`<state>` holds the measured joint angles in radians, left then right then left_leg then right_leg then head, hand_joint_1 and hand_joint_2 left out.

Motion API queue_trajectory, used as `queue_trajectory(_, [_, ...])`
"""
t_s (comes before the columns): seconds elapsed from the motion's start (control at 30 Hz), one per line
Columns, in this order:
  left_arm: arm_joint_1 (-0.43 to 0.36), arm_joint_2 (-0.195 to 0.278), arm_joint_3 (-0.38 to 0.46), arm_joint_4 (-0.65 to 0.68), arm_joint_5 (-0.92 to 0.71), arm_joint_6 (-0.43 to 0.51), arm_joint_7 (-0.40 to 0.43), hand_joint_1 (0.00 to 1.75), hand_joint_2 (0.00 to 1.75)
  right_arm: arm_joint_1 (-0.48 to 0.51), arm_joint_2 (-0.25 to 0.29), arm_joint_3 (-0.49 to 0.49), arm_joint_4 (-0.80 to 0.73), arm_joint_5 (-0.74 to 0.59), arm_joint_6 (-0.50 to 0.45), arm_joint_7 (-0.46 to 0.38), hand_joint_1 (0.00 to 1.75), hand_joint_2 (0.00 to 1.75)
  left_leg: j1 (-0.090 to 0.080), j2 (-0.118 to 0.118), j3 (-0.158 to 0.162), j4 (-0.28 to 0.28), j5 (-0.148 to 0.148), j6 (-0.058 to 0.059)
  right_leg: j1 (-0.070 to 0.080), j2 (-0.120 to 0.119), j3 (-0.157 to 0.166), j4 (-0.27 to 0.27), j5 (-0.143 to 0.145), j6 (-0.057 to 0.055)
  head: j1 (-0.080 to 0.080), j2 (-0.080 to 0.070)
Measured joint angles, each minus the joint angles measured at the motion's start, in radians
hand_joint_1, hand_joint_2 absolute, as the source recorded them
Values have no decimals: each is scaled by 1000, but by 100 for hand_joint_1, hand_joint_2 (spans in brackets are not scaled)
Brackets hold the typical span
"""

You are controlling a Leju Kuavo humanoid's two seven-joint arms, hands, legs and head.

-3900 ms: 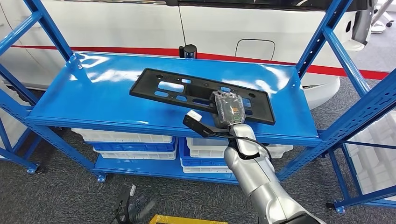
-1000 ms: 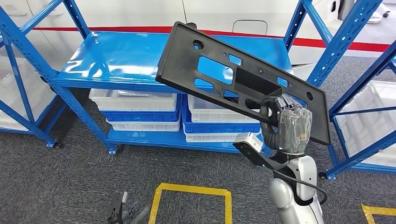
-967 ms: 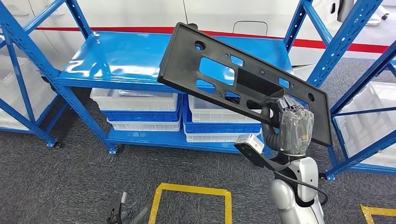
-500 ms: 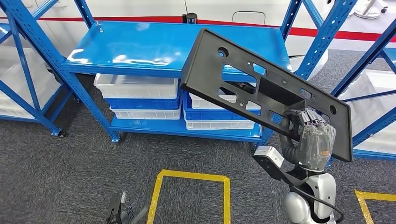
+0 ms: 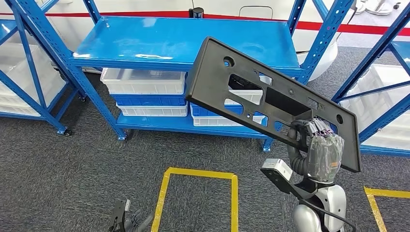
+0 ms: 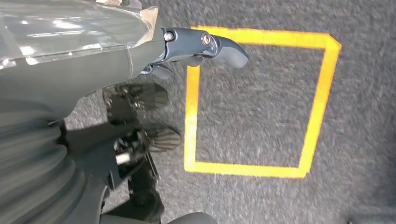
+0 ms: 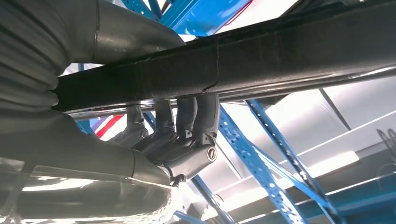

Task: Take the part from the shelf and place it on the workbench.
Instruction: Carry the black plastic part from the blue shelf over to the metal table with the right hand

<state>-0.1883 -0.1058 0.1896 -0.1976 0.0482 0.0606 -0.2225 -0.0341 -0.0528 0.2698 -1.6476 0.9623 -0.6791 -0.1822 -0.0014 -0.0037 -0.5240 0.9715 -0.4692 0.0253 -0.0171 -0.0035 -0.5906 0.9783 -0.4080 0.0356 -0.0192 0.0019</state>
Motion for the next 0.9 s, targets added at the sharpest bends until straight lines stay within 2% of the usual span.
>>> queue_trajectory(0.03, [-1,0,0,0,-3,0,1,0,175,3,1,-1,0,-4,0,-2,175,175,0,3,-1,-6,10,7,-1,0,-4,3,-4,5,0,0])
queue_trajectory(0.07, [-3,0,0,0,-5,0,3,0,175,5,1,-2,0,-8,0,-4,175,175,2,6,-6,-13,21,17,0,1,-14,21,-22,6,2,0])
queue_trajectory(0.1, [-5,0,0,0,-7,1,4,0,175,7,1,-3,0,-12,0,-6,175,175,4,9,-13,-19,33,24,1,1,-31,61,-53,4,5,0])
queue_trajectory(0.17, [-7,-2,0,0,-9,0,6,0,175,11,2,-4,0,-19,-1,-9,175,175,3,12,-35,-19,54,33,-1,2,-78,194,-136,-3,9,0])
queue_trajectory(0.2, [-7,-2,0,0,-9,0,7,0,175,14,2,-4,0,-22,-1,-10,175,175,3,12,-49,-18,63,33,-2,2,-94,257,-164,0,10,0])
queue_trajectory(0.23, [-6,-3,0,0,-9,0,7,0,175,18,2,-4,0,-24,-1,-10,175,175,3,13,-63,-16,73,32,-4,2,-95,292,-173,6,10,0])
queue_trajectory(0.27, [-6,-3,0,0,-9,0,7,0,175,21,2,-5,0,-26,-1,-11,175,175,3,13,-77,-14,83,30,-5,2,-78,290,-165,17,11,0])
queue_trajectory(0.3, [-6,-3,0,0,-9,0,7,0,175,22,2,-5,0,-28,-1,-11,175,175,4,14,-91,-10,92,26,-8,2,-40,249,-144,28,11,0])
queue_trajectory(0.33, [-6,-3,0,0,-9,0,7,0,175,22,2,-5,0,-29,-1,-12,175,175,5,13,-105,-4,100,22,-11,2,12,180,-124,37,11,0])
queue_trajectory(0.37, [-6,-3,0,0,-9,0,7,0,175,22,3,-5,0,-31,-1,-14,175,175,4,12,-118,3,108,16,-11,2,66,101,-116,39,12,0])
queue_trajectory(0.4, [-6,-2,0,0,-9,0,7,0,175,22,3,-5,0,-34,-1,-16,175,175,4,12,-128,8,115,10,-10,4,105,42,-113,35,11,0])
queue_trajectory(0.43, [-6,-2,0,0,-9,1,7,0,175,23,3,-5,0,-39,-1,-19,175,175,3,11,-134,12,123,4,-8,6,124,7,-118,27,10,0])
queue_trajectory(0.47, [-5,-2,0,0,-9,1,7,0,175,23,3,-5,1,-44,-1,-23,175,175,3,11,-138,11,132,-3,-4,8,125,-5,-121,17,8,0])
queue_trajectory(0.53, [-3,-2,0,0,-8,2,7,0,175,22,3,-5,2,-53,-1,-31,175,175,7,8,-146,9,141,-16,-5,7,105,-3,-104,-5,7,0])
queue_trajectory(0.57, [-1,-1,0,0,-8,3,6,0,175,20,3,-5,3,-56,-1,-34,175,175,9,6,-155,21,120,-23,-7,5,96,-3,-91,-18,6,0])
queue_trajectory(0.6, [1,-1,0,1,-7,3,6,0,175,19,4,-5,5,-58,-1,-35,175,175,11,4,-168,53,78,-28,-9,3,84,-5,-77,-28,5,0])
queue_trajectory(0.63, [2,-1,1,1,-7,3,6,0,175,17,4,-5,6,-59,-1,-36,175,175,13,3,-185,107,20,-33,-10,1,70,-4,-62,-34,3,0])
queue_trajectory(0.67, [2,-1,1,1,-7,3,6,0,175,17,5,-5,7,-60,-1,-37,175,175,13,3,-201,175,-36,-36,-9,1,53,-3,-48,-38,1,0])
queue_trajectory(0.7, [2,-1,1,1,-7,3,5,0,175,17,5,-5,9,-60,-1,-38,175,175,13,3,-212,243,-72,-39,-7,0,35,-2,-34,-38,1,0])
queue_trajectory(0.73, [2,-1,1,1,-7,3,5,0,175,17,5,-5,11,-60,-1,-38,175,175,13,3,-214,292,-83,-40,-5,0,17,1,-22,-38,1,0])
queue_trajectory(0.77, [2,-1,1,1,-7,3,5,0,175,17,5,-5,13,-60,-1,-38,175,175,13,3,-199,310,-72,-38,-4,0,-1,4,-10,-36,1,0])
queue_trajectory(0.8, [2,-1,1,1,-7,3,5,0,175,17,5,-5,14,-60,-1,-39,175,175,13,3,-166,293,-48,-34,-3,0,-20,7,2,-35,1,0])
queue_trajectory(0.83, [1,-1,1,0,-7,3,5,0,175,16,5,-5,15,-60,-1,-39,175,175,13,2,-115,244,-27,-28,-1,1,-36,10,14,-33,1,0])
queue_trajectory(0.9, [-2,0,1,-2,-6,3,4,0,175,15,5,-6,16,-60,-1,-39,175,175,8,1,2,100,-37,-14,2,1,-57,12,37,-24,2,0])
